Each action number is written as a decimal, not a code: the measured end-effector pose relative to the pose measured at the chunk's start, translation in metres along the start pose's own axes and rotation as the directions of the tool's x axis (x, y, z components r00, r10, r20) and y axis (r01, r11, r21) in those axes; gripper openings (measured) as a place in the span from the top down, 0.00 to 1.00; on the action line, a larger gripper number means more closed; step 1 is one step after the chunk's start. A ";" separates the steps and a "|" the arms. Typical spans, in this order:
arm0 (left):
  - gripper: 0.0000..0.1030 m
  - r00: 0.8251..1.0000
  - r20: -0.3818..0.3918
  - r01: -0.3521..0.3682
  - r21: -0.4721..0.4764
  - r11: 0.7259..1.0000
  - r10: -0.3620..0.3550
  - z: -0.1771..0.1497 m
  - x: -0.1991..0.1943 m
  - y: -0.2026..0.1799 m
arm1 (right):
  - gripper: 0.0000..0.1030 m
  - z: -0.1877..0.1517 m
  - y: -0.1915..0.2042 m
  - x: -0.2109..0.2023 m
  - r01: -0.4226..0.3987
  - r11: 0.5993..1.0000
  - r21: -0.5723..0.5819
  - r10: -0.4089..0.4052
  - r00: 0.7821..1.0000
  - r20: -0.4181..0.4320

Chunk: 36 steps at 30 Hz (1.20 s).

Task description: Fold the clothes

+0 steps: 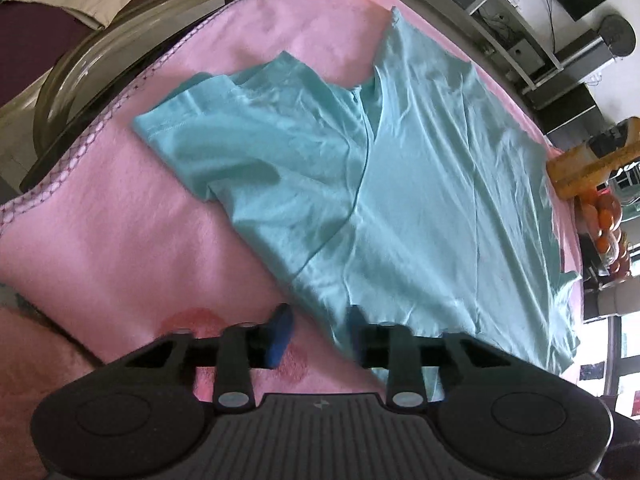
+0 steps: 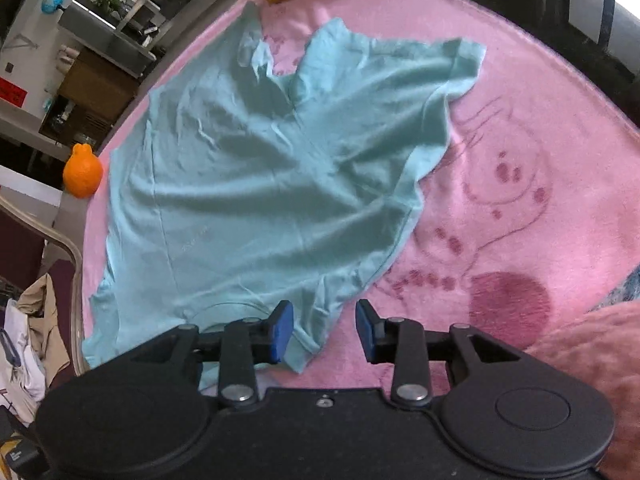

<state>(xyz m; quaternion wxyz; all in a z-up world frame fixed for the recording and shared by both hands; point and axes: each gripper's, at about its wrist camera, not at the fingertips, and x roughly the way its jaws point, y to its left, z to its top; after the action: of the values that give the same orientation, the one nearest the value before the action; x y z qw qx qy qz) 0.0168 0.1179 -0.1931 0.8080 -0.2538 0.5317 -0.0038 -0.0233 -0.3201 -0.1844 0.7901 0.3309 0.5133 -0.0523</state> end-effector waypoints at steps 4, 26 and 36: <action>0.99 0.998 0.033 -0.050 0.013 0.999 0.049 -0.007 -0.006 -0.004 | 0.98 -0.002 0.006 0.009 0.015 1.000 -0.021 -0.015 1.000 0.002; 0.89 0.994 0.079 -0.104 0.381 0.919 0.079 -0.033 -0.005 -0.068 | 0.82 -0.014 0.034 -0.004 0.011 0.971 -0.239 0.003 0.998 0.058; 0.85 0.995 0.037 -0.103 0.465 0.880 0.097 -0.028 -0.014 -0.074 | 0.87 -0.014 0.045 -0.004 0.076 0.953 -0.292 -0.078 0.997 0.005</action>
<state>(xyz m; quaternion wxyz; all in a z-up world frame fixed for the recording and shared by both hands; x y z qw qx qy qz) 0.0059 0.0460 -0.1592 0.8478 -0.0249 0.5224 -0.0882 -0.0173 -0.2779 -0.1632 0.8260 0.1905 0.5305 -0.0056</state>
